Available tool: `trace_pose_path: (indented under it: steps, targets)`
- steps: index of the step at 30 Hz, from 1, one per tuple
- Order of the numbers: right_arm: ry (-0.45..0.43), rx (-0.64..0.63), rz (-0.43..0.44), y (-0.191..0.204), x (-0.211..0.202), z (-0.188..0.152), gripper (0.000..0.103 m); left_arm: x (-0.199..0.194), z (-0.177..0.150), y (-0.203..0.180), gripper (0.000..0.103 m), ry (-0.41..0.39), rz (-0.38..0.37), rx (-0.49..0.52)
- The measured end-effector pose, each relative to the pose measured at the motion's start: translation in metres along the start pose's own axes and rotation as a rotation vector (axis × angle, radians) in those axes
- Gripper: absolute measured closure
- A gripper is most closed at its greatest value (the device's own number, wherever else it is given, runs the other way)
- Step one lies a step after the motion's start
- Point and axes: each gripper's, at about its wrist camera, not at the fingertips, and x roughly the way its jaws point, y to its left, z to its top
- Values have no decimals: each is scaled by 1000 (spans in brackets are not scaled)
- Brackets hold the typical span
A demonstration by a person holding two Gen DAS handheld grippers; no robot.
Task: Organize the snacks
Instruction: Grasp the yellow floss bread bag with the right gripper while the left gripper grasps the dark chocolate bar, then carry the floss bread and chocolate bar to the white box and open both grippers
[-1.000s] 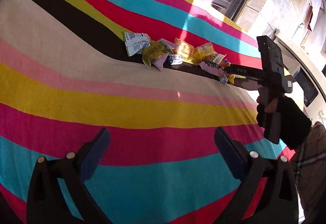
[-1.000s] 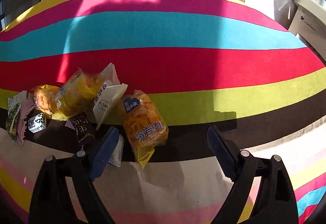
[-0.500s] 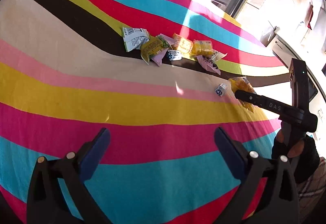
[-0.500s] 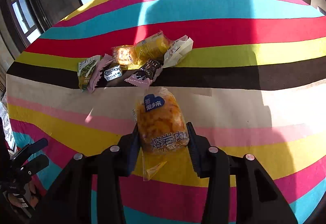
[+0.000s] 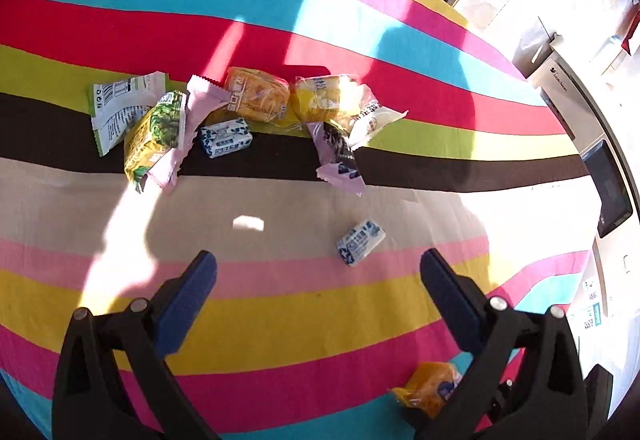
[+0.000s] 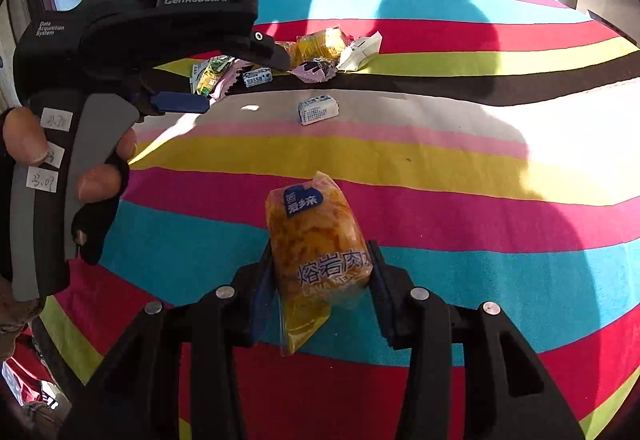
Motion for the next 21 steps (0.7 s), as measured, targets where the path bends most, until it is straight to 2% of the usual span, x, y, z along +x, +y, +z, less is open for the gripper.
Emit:
trace_pose_path:
  steps: [3, 5, 7, 8, 9, 10, 11, 12, 15, 18, 21]
  targets:
    - [-3, 18, 20, -3, -1, 0, 59, 39, 33, -20, 2, 46, 78, 52]
    - [-7, 38, 37, -8, -3, -2, 59, 60, 46, -29, 2, 45, 164, 91]
    - [-9, 50, 43, -10, -4, -2, 60, 76, 52, -36, 2, 49, 217, 147]
    - [-9, 50, 42, -10, -3, -2, 60, 80, 53, -37, 9, 45, 232, 173]
    - [-9, 51, 42, -10, -4, -3, 60, 84, 52, -37, 27, 47, 240, 199]
    - [-10, 53, 42, -10, -5, -3, 60, 83, 48, -39, 39, 21, 281, 249]
    - [-11, 56, 41, -11, -6, -3, 60, 80, 44, -39, 63, 6, 258, 280]
    - [-12, 59, 43, -11, -6, -3, 60, 75, 38, -37, 79, 2, 242, 299]
    - [-16, 76, 46, -12, -4, -2, 60, 51, 15, -21, 82, -49, 206, 321]
    - [-17, 81, 46, -13, -4, -2, 60, 15, -17, 1, 82, -143, 197, 338]
    - [-16, 77, 41, -10, -4, -2, 60, -13, -50, 25, 82, -188, 190, 324]
